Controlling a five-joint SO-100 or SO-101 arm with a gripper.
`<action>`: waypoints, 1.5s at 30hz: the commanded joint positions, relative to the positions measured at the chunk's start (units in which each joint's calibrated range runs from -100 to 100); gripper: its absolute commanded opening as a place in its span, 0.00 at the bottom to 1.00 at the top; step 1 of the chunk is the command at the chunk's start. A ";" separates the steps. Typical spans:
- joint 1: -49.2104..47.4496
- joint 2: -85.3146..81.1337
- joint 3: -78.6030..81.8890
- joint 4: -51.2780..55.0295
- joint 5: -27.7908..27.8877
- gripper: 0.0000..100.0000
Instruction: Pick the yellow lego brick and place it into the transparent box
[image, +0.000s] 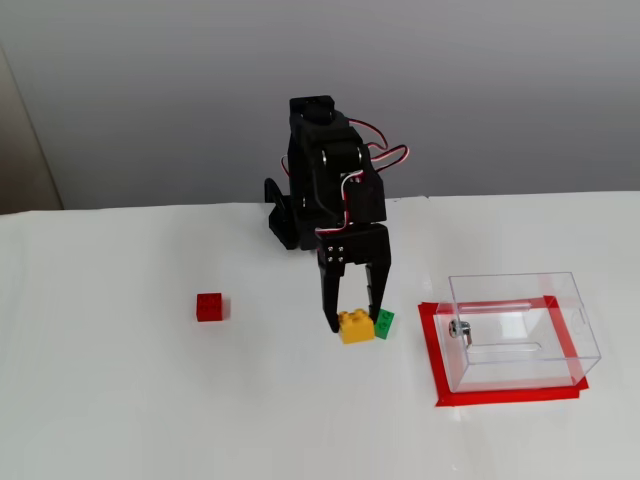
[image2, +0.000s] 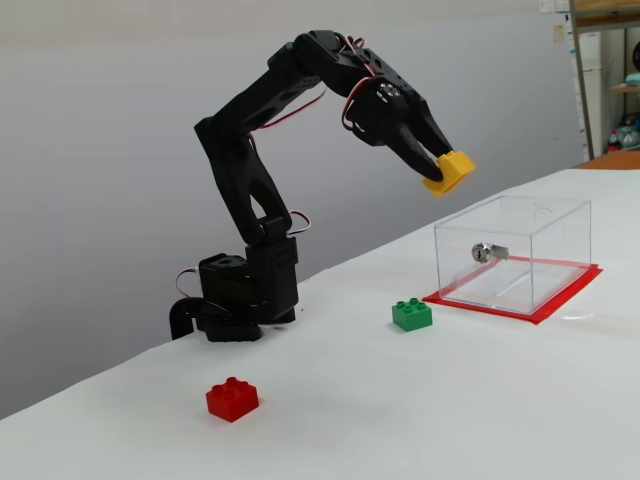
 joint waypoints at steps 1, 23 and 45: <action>-3.94 -3.05 -2.25 -0.27 0.09 0.10; -38.25 1.62 -6.68 -2.79 0.14 0.10; -52.59 17.82 -10.11 -10.54 0.14 0.10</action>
